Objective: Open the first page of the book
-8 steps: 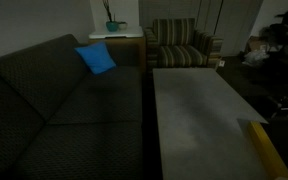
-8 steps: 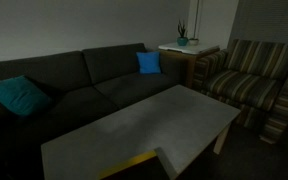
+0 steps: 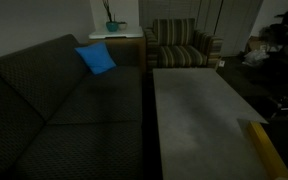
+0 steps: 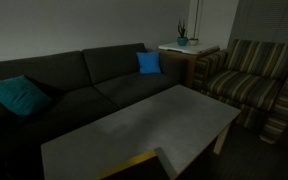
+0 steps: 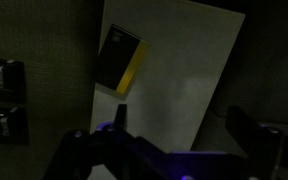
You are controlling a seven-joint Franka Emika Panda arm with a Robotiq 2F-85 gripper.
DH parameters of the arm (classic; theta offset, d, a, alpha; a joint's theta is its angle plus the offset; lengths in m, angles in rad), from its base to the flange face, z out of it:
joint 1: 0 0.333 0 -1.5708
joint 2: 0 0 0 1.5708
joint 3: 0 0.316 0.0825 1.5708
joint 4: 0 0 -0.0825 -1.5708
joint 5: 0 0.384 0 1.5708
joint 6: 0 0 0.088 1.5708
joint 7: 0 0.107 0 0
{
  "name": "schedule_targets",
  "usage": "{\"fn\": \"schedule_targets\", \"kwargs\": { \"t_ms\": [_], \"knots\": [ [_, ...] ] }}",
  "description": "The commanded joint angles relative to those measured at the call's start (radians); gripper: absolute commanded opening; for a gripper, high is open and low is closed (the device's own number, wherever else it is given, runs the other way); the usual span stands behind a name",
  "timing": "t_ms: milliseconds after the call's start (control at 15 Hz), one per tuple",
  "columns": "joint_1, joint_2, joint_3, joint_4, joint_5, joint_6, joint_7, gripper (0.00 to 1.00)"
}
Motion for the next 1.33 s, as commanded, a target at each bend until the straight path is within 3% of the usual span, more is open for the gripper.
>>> {"fn": "schedule_targets", "kwargs": {
  "t_ms": [0,1267],
  "knots": [
    [-0.012,0.001,0.012,0.002,0.010,-0.003,-0.008,1.00],
    [-0.004,0.044,-0.011,0.004,-0.002,0.031,-0.064,1.00]
  ]
}}
